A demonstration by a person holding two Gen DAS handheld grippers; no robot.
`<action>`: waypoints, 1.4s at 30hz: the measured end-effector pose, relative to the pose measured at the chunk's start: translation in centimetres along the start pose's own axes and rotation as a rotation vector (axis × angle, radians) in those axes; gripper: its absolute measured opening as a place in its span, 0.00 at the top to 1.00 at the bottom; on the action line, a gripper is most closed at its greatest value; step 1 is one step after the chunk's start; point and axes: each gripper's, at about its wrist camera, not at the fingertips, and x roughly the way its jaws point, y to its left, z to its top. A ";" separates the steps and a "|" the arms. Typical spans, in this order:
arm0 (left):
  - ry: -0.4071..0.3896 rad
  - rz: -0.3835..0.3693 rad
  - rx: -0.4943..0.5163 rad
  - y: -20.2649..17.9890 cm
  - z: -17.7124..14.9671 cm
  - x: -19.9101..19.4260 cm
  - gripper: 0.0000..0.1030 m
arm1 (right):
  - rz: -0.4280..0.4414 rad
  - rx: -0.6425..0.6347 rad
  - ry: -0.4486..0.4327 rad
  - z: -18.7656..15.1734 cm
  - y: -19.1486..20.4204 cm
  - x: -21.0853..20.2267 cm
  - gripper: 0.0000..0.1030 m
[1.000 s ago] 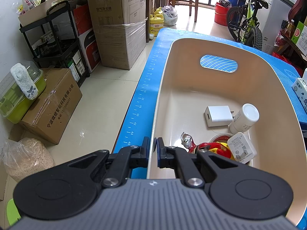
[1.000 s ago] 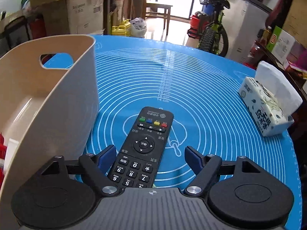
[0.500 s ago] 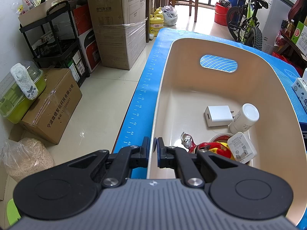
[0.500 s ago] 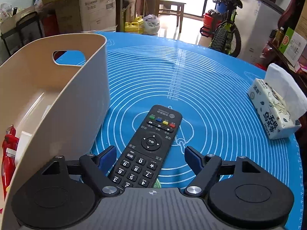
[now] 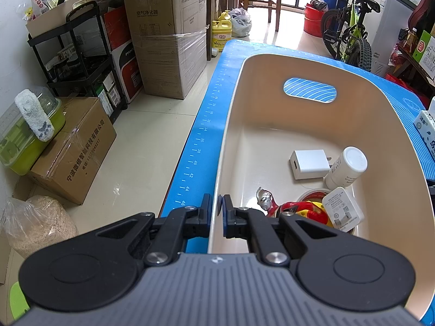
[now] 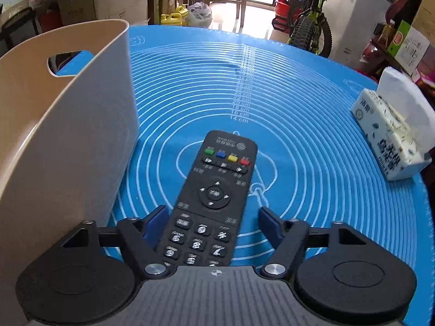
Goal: Organize rigid objects
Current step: 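Grasp the black TV remote across its middle with the right gripper, then lower the black remote into the basket and release it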
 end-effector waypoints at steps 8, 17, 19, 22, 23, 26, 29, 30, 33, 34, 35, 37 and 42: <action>0.000 0.001 0.002 0.0 0.0 0.0 0.91 | 0.041 0.031 -0.063 -1.0 -0.9 -1.3 0.47; -0.001 0.001 0.003 0.1 0.0 -0.1 0.91 | 0.062 0.062 -0.124 -0.8 -2.5 -3.7 0.47; -0.001 0.002 0.004 0.0 0.0 0.0 0.91 | 0.056 0.060 -0.144 -0.8 -2.7 -4.2 0.47; -0.001 0.002 0.003 0.0 0.0 0.0 0.91 | 0.058 0.063 -0.175 -0.8 -3.0 -5.3 0.47; -0.001 0.002 0.003 0.1 0.0 0.0 0.91 | 0.058 0.063 -0.189 -0.7 -3.0 -5.8 0.47; -0.001 0.003 0.004 0.1 0.0 0.0 0.91 | 0.064 0.064 -0.234 -0.2 -3.0 -7.5 0.47; -0.001 0.002 0.003 0.1 0.0 0.0 0.91 | 0.077 0.065 -0.288 0.6 -2.8 -9.7 0.47; -0.001 0.003 0.004 0.0 0.0 0.0 0.91 | 0.090 0.056 -0.298 0.8 -2.5 -10.3 0.47; -0.001 0.002 0.004 0.0 0.0 0.0 0.91 | 0.122 0.017 -0.337 1.5 -1.2 -12.1 0.47; -0.001 0.002 0.003 0.0 0.0 0.0 0.91 | 0.139 0.004 -0.348 1.7 -0.5 -12.7 0.47; -0.001 0.002 0.004 0.0 0.0 0.0 0.91 | 0.156 -0.007 -0.357 1.9 0.1 -13.2 0.47; -0.001 0.003 0.004 0.0 0.0 0.0 0.91 | 0.187 -0.032 -0.369 2.2 1.4 -13.9 0.47; -0.002 0.004 0.008 0.0 -0.2 0.0 0.91 | 0.235 -0.117 -0.368 3.1 4.9 -14.1 0.47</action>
